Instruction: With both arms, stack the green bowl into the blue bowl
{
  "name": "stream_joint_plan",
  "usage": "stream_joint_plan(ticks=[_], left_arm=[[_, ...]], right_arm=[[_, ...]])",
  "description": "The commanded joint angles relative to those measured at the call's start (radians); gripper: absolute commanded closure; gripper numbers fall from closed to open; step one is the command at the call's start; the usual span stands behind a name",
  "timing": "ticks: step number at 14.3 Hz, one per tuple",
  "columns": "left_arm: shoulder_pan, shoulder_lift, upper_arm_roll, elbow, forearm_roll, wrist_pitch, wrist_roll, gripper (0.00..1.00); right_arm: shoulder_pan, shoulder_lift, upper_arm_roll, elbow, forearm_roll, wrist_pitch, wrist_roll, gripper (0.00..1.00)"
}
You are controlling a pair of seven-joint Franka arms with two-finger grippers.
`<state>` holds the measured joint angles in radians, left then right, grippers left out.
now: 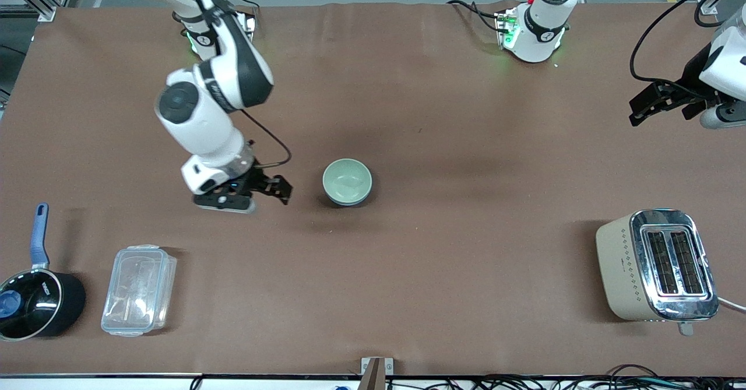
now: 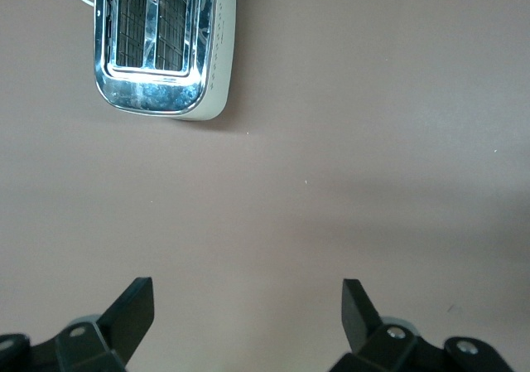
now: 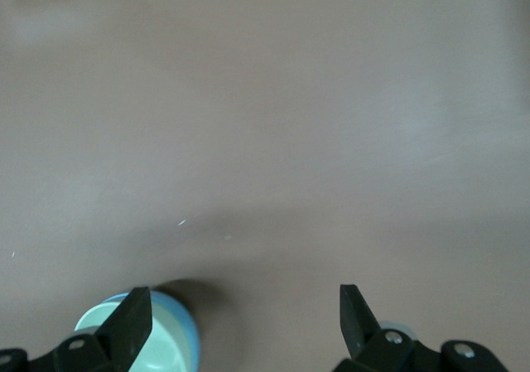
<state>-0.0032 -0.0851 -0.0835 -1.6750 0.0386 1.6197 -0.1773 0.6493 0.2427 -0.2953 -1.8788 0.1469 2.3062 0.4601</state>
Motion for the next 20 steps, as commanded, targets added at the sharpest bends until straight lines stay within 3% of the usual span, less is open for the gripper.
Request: stream_joint_plan(ticks=[1,4,9,11,13,17,20], left_arm=[[0.003,-0.018,-0.004,-0.002,-0.019,-0.010,0.024,0.00],[0.003,-0.018,-0.005,-0.002,-0.019,-0.011,0.024,0.00],[0.000,-0.019,-0.007,0.005,-0.019,-0.017,0.024,0.00],[-0.001,-0.019,-0.007,0.005,-0.019,-0.017,0.024,0.00],[-0.001,-0.019,-0.007,0.005,-0.019,-0.023,0.024,0.00],[-0.001,-0.024,-0.013,0.005,-0.019,-0.024,0.024,0.00],[-0.001,-0.025,-0.013,0.005,-0.019,-0.024,0.025,0.00]], right_arm=[[0.001,-0.081,-0.048,-0.020,-0.105,-0.063,0.005,0.00],[0.003,-0.102,-0.083,0.036,-0.159,-0.181,0.006,0.00],[-0.023,-0.126,-0.163,0.185,-0.162,-0.376,-0.087,0.00],[-0.065,-0.138,-0.163,0.239,-0.159,-0.444,-0.144,0.00],[-0.149,-0.141,-0.116,0.277,-0.156,-0.503,-0.208,0.00],[-0.379,-0.198,0.066,0.310,-0.158,-0.579,-0.302,0.00],[-0.469,-0.249,0.120,0.310,-0.159,-0.629,-0.385,0.00]])
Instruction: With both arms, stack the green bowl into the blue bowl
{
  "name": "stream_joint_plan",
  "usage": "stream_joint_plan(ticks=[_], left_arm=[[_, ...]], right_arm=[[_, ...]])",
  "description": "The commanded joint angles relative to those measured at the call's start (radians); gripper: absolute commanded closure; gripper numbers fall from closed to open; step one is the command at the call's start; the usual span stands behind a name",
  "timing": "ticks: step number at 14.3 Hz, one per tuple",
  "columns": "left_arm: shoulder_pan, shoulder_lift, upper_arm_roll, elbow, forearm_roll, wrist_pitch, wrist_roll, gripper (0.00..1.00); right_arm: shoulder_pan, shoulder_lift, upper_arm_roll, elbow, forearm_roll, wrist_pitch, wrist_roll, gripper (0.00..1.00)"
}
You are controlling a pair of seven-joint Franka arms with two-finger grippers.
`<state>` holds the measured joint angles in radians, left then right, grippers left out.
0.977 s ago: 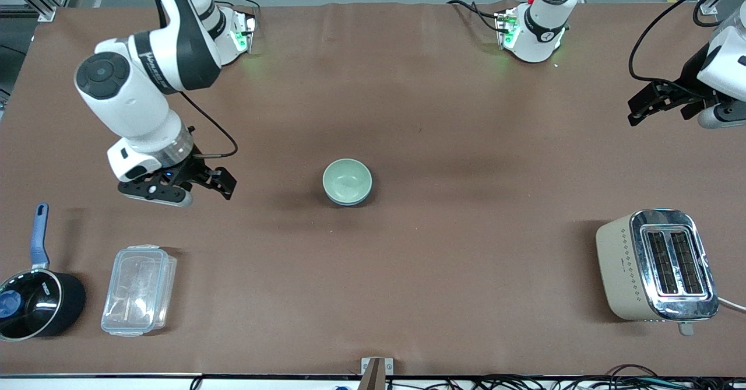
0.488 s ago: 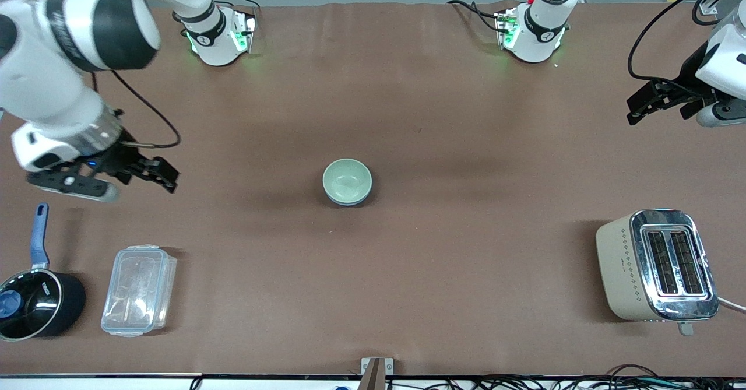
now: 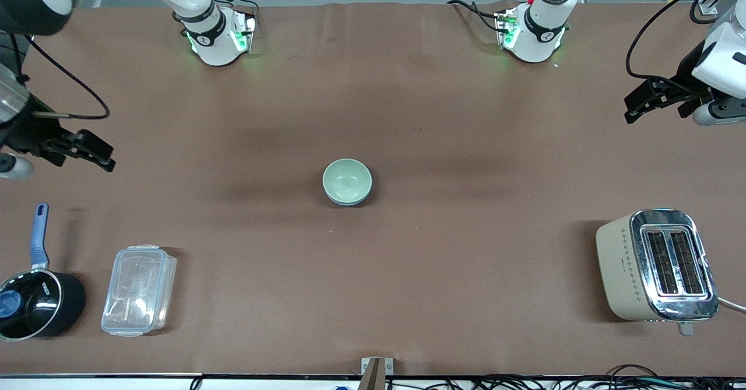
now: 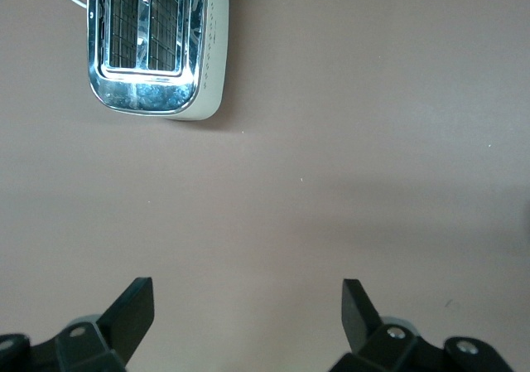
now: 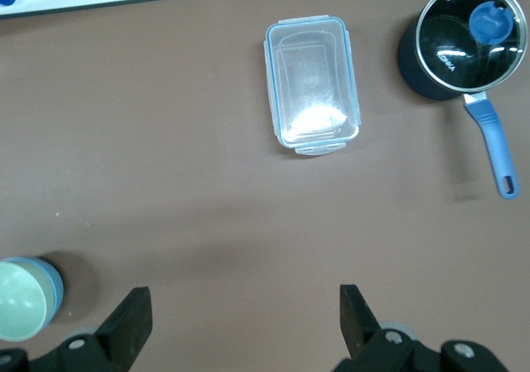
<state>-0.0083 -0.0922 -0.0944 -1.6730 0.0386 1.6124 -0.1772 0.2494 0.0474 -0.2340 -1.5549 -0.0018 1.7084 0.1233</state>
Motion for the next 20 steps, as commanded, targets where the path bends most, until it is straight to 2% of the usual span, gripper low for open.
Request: stream_joint_plan(ticks=[1,4,6,8,13,17,20], left_arm=[[0.004,-0.018,-0.002,0.003,-0.019,-0.017,0.027,0.00],[0.001,-0.018,-0.005,0.003,-0.019,-0.028,0.048,0.00],[0.001,-0.020,-0.019,0.003,-0.038,-0.048,0.051,0.00],[0.001,-0.026,-0.030,0.003,-0.054,-0.062,0.050,0.00],[0.002,-0.015,-0.030,0.032,-0.054,-0.063,0.053,0.00],[0.002,-0.011,-0.030,0.039,-0.052,-0.063,0.053,0.00],[0.002,-0.011,-0.030,0.039,-0.054,-0.063,0.053,0.00]], right_arm=[[-0.112,-0.070,0.100,-0.017,-0.010,-0.053,-0.057,0.00],[-0.241,-0.115,0.231,-0.014,-0.012,-0.122,-0.060,0.00],[-0.295,-0.113,0.265,0.008,-0.010,-0.151,-0.057,0.00],[-0.335,-0.106,0.271,0.044,-0.009,-0.153,-0.062,0.00],[-0.326,-0.070,0.254,0.090,-0.015,-0.153,-0.076,0.00],[-0.315,-0.058,0.225,0.087,-0.012,-0.156,-0.079,0.00],[-0.305,-0.057,0.225,0.078,-0.012,-0.194,-0.070,0.00]])
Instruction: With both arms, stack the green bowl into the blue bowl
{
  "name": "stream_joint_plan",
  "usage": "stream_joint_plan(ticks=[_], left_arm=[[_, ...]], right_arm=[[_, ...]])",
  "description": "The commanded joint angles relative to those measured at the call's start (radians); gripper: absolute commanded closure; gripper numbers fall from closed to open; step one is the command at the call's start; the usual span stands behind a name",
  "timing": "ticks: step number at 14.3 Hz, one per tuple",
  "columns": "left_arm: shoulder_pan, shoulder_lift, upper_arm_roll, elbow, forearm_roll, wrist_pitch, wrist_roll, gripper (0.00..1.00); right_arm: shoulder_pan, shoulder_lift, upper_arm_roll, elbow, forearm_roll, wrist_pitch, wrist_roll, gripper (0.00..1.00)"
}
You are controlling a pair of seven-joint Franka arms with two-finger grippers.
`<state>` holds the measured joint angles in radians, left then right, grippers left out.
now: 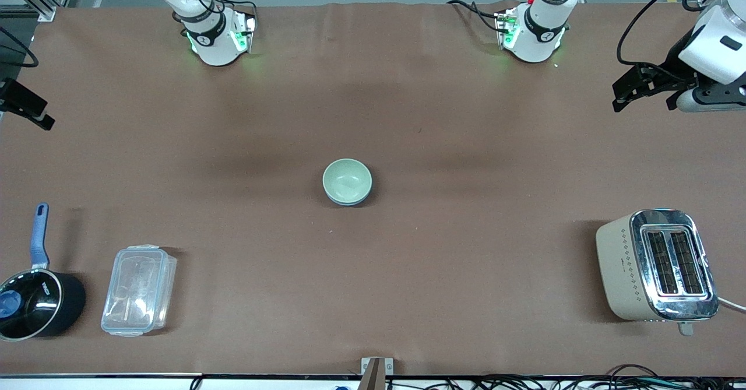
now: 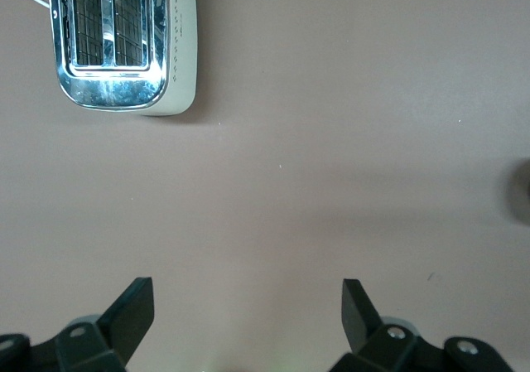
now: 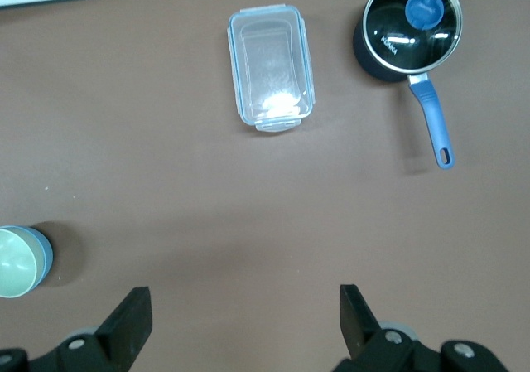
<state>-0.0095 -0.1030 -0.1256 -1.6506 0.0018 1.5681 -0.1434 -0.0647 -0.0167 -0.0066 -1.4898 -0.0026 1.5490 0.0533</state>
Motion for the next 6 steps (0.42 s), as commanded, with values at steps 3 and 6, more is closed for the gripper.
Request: stream_joint_plan(ticks=[3,6], left_arm=[[0.003,0.002,0.001,0.017,-0.016,-0.019,0.019,0.00],[0.003,0.002,0.001,0.017,-0.016,-0.019,0.019,0.00]], right_arm=[[0.011,0.011,-0.004,0.009,-0.011,-0.064,0.000,0.00],[0.032,0.007,-0.022,-0.006,-0.011,-0.056,0.000,0.00]])
